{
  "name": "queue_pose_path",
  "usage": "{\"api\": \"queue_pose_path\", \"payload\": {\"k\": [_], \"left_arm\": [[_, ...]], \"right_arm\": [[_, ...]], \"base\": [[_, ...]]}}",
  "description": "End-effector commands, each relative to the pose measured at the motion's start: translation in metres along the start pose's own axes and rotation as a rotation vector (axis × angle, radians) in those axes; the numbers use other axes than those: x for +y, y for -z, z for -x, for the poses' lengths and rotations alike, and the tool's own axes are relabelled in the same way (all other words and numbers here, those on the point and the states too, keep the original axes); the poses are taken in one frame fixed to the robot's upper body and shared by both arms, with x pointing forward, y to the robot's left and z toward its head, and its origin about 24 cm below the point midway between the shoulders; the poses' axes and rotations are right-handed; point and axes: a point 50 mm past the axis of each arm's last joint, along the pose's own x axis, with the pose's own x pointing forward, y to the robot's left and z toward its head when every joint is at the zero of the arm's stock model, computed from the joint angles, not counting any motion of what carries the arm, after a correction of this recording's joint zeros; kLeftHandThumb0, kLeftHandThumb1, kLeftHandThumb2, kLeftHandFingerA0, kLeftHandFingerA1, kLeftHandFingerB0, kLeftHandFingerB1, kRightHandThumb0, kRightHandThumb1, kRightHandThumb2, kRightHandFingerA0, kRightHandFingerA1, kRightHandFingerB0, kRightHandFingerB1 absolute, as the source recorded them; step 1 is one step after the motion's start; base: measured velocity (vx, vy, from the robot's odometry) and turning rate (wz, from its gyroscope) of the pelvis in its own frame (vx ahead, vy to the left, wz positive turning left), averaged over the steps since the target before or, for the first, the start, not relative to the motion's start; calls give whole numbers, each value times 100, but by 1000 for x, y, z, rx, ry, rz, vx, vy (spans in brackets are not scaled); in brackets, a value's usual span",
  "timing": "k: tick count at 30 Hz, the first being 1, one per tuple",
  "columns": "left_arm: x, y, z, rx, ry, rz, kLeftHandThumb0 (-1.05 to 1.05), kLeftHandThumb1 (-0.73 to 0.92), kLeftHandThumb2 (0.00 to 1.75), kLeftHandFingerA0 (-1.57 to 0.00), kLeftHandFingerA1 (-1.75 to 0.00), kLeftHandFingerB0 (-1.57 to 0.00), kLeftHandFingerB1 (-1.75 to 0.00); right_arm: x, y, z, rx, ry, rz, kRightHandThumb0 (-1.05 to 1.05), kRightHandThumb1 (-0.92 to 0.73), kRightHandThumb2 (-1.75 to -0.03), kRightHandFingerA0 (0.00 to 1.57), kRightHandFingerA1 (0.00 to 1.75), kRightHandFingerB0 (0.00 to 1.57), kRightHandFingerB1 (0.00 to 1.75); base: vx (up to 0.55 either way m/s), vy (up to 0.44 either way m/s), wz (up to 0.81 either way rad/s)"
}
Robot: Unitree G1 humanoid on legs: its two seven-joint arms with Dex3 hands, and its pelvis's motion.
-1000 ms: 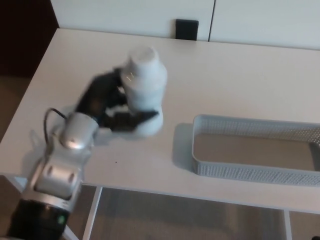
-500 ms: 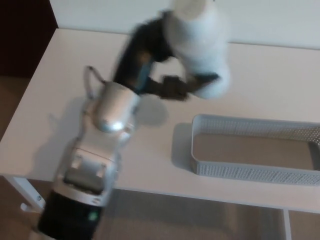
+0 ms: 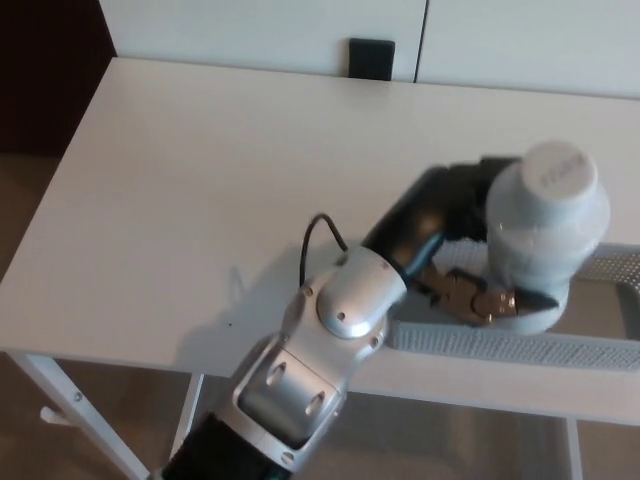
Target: The robot walk up to a desk on which a bottle is kept on the left hand side and a container is kept on the right hand side. The robot uses its left hand to pick up the bottle and places it in the container.
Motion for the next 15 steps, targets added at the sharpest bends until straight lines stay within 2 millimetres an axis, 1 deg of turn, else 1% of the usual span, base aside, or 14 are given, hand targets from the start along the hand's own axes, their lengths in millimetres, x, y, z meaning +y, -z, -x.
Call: {"api": "queue_pose_path", "payload": {"k": [1, 4, 6, 7, 8, 9, 10, 11, 15], "left_arm": [[-3, 7, 0, -5, -7, -29, -28, 51, 102, -119, -115, -102, -104], [2, 15, 1, 25, -21, -45, -26, 52, 104, -120, -114, -103, -103], [8, 20, 3, 46, -40, -40, -24, 52, 103, -112, -110, -99, -100], [12, 22, 4, 50, -45, -34, -19, 54, 108, -116, -111, -99, -101], [14, 23, 4, 52, -46, -31, -19, 54, 108, -116, -111, -99, -101], [17, 23, 4, 56, -49, -26, -22, 64, 90, -116, -116, -98, -104], [18, 23, 4, 57, -51, -25, -22, 64, 90, -116, -116, -98, -104], [21, 22, 4, 59, -57, -26, -22, 65, 87, -120, -114, -96, -108], [25, 21, 4, 49, -66, -27, -22, 66, 87, -121, -114, -96, -110]], "right_arm": [[-4, -2, 1, -9, 13, 10, -61, -47, -55, 73, 53, 79, 47], [-2, -4, 1, -12, 11, 17, -61, -48, -56, 72, 52, 77, 46], [-3, -5, 0, -17, 6, 11, -59, -47, -56, 78, 53, 80, 46], [-3, -5, -1, -15, 9, 12, -59, -47, -55, 76, 52, 79, 47], [-3, -4, -1, -14, 11, 13, -59, -47, -55, 76, 52, 79, 47], [-3, -5, -2, -14, 13, 14, -59, -47, -55, 77, 53, 78, 46], [-3, -5, -2, -16, 12, 14, -59, -47, -55, 77, 53, 78, 46], [-3, -6, -2, -18, 10, 16, -61, -47, -55, 75, 53, 80, 47], [-3, -5, -3, -23, 7, 22, -61, -46, -56, 77, 53, 82, 47]], "base": [[0, 0, 0], [0, 0, 0], [0, 0, 0], [0, 0, 0], [0, 0, 0], [0, 0, 0], [0, 0, 0], [0, 0, 0], [0, 0, 0]]}}
